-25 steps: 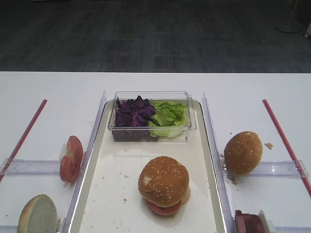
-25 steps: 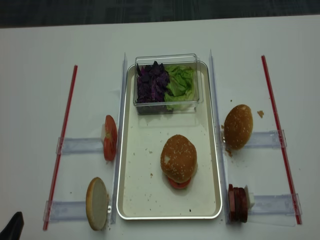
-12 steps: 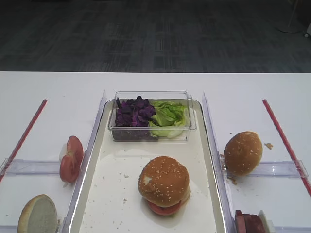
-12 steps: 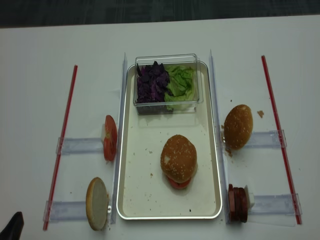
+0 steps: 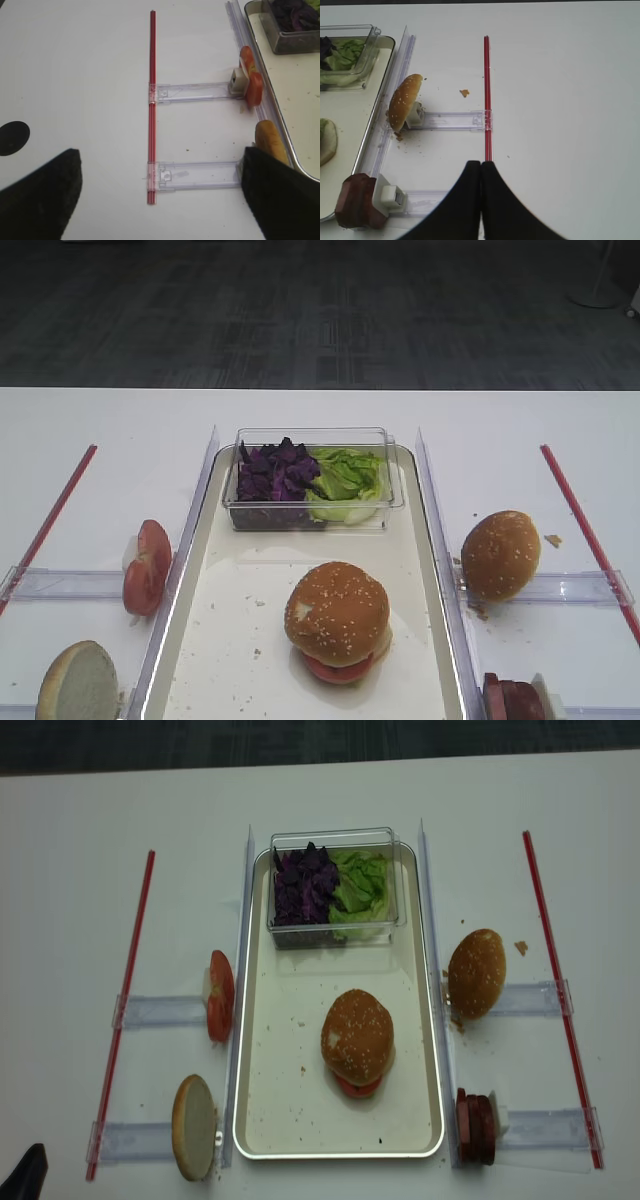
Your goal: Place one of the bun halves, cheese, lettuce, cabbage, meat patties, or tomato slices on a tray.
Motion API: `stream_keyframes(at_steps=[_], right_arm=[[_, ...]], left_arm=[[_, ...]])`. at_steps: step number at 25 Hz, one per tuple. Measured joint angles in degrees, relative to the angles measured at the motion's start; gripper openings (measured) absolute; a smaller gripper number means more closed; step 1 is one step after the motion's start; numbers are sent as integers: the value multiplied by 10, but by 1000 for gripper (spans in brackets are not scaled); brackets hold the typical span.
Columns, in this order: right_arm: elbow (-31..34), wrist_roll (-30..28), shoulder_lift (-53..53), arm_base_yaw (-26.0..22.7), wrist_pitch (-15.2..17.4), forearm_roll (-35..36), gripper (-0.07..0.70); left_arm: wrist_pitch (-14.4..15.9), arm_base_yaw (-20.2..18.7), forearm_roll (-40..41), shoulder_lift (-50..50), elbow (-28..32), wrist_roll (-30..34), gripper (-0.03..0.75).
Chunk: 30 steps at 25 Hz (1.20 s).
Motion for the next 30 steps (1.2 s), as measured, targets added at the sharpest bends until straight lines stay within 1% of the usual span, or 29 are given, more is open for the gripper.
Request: stream_keyframes(at_steps=[30], right_arm=[[0,-2,0,0,0,0,36]], left_arm=[[0,0,0,0,0,0,597]])
